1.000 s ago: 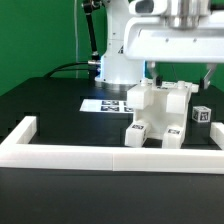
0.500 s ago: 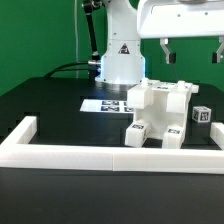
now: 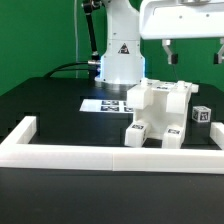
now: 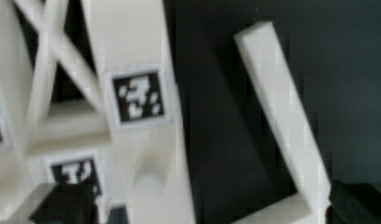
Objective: Assemble chair
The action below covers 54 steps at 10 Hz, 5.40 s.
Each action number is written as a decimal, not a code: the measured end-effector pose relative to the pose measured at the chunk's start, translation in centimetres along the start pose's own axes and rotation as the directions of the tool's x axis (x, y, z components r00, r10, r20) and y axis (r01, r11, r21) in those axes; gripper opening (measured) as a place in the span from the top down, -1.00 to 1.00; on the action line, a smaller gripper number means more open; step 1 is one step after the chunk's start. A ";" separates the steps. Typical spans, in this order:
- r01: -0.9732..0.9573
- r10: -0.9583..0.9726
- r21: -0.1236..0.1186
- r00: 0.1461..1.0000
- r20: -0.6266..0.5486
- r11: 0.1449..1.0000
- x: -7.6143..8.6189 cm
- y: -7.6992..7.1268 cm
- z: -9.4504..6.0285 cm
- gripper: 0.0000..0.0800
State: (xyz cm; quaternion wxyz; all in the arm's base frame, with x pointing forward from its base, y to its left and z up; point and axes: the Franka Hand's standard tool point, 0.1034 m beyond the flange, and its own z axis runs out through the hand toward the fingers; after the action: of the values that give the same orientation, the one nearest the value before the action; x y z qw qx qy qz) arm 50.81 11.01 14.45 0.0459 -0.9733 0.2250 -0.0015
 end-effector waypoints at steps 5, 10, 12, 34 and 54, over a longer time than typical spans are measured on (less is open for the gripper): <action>-0.016 0.016 0.006 1.000 -0.013 1.000 -2.6 -1.1 0.8 -0.62; -0.137 0.137 -0.009 0.991 -0.002 0.990 -7.3 -2.1 2.7 -0.62; -0.180 0.180 0.005 0.984 -0.016 0.984 -7.8 -2.6 3.8 -0.62; -0.067 0.067 -0.055 0.998 0.006 0.996 -9.9 -1.1 7.3 -0.62; 0.076 -0.076 -0.061 0.997 -0.001 0.995 -6.2 1.9 7.1 -0.62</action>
Offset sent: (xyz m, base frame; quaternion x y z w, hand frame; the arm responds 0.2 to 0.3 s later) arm 0.0000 0.0000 0.0000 0.0000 0.0000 0.0000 1.0000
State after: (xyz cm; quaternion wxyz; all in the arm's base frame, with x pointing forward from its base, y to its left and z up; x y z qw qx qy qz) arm 44.59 12.65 7.33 0.0160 -0.9821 0.1878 0.0021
